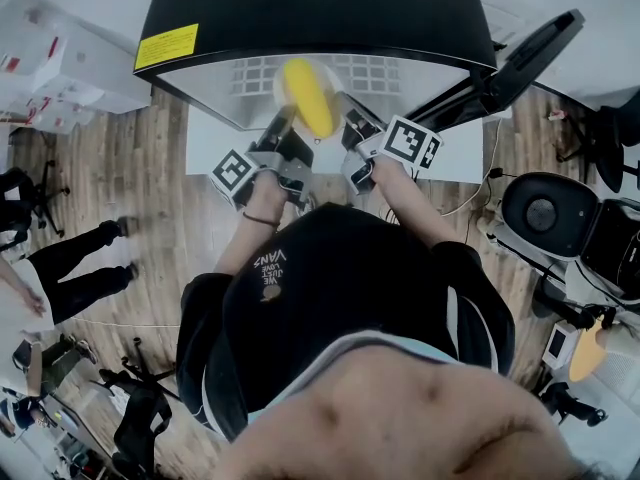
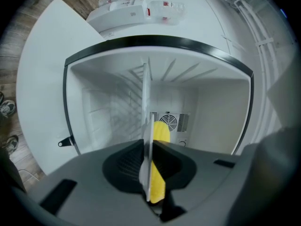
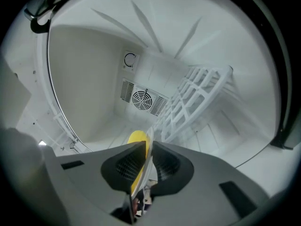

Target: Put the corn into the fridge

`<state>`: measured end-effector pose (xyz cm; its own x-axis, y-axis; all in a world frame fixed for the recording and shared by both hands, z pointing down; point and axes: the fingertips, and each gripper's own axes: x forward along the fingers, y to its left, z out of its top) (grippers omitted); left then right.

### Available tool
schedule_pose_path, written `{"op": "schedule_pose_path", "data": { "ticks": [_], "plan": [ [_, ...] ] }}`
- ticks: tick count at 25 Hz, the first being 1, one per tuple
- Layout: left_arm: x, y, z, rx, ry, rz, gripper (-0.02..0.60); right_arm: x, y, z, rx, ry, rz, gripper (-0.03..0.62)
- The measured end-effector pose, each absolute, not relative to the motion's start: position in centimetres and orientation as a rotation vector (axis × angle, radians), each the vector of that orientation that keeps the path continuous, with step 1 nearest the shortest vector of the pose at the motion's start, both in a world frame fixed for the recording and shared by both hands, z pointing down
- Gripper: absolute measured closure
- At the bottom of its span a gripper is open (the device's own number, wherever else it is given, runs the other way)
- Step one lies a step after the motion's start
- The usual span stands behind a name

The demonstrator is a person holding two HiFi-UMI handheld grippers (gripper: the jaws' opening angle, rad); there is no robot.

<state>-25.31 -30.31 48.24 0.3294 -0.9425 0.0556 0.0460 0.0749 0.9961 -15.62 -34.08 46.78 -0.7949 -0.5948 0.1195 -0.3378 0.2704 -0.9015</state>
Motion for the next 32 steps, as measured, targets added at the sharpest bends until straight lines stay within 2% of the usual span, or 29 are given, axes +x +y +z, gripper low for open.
{"op": "schedule_pose_path", "data": {
  "ticks": [3, 6, 16, 23, 32],
  "plan": [
    [-25.4, -30.4, 48.3, 1.253, -0.972, -0.941, 0.54, -15.6, -34.1, 46.7, -0.863, 2.295, -1.536, 0.556],
    [-25.4, -30.4, 48.1, 1.249, -0.976, -0.951, 0.54, -15.7, -34.0, 46.7, -0.855, 2.285, -1.54, 0.517],
    [-25.6, -30.7, 47.8, 1.223, -0.979, -0.984, 0.54, -15.1, -33.8, 46.4, -0.865, 2.264, -1.529, 0.507],
    [-26.1, -31.1, 47.7, 1.207, -0.996, -1.003, 0.54, -14.3, -33.2, 45.2, -0.914, 2.338, -1.392, 0.467],
    [-25.2, -32.1, 48.2, 1.184, -1.026, -1.007, 0.54, -12.9, -32.7, 45.2, -0.926, 2.371, -1.338, 0.462]
  ]
}}
